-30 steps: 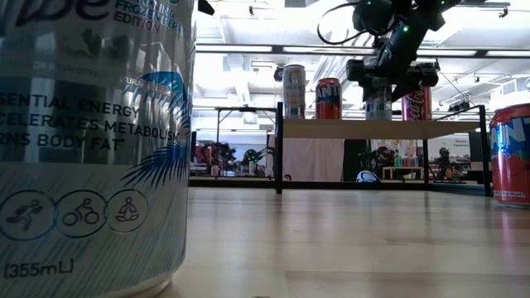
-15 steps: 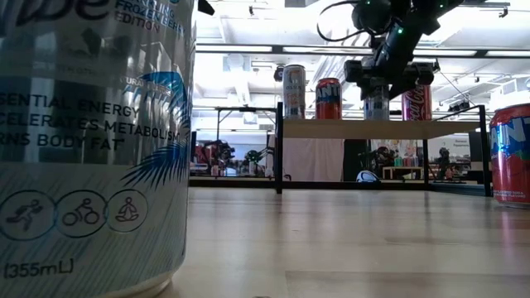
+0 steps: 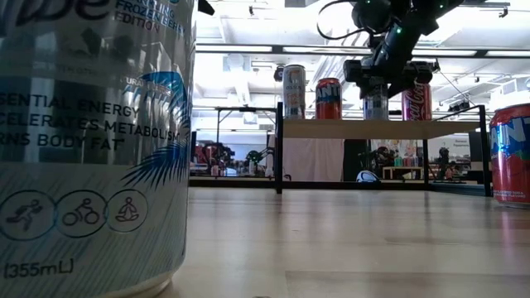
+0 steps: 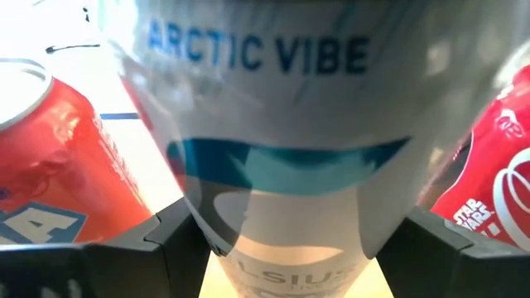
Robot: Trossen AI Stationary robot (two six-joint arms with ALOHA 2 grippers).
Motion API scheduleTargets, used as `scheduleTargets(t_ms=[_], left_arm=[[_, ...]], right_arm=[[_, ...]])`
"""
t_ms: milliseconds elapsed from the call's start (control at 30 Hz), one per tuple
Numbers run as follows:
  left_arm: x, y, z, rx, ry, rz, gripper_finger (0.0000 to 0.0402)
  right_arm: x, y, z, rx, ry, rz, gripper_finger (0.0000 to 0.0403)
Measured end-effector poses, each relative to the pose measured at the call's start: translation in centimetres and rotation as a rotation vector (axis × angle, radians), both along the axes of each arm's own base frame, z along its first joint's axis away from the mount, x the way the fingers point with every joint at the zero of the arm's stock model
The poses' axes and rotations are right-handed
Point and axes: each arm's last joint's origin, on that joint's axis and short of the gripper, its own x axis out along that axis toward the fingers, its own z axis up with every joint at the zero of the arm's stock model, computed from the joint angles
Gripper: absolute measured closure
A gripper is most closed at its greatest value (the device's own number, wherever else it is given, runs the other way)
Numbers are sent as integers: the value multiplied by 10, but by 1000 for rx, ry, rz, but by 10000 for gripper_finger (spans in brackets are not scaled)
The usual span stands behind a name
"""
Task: Place canned beverage on shelf
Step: Put the right the white blue soda can on the shelf
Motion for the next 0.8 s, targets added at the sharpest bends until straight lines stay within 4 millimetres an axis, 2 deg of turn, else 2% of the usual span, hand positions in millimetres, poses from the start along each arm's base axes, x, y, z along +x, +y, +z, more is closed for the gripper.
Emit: scheduleTargets(t_ms=[433,800], left_arm=[[0,0,0,0,0,0,64],[0,0,0,0,0,0,64]], right_arm=[[0,-1,1,7,-5,10,101],[0,-1,0,27,-9,29,99]])
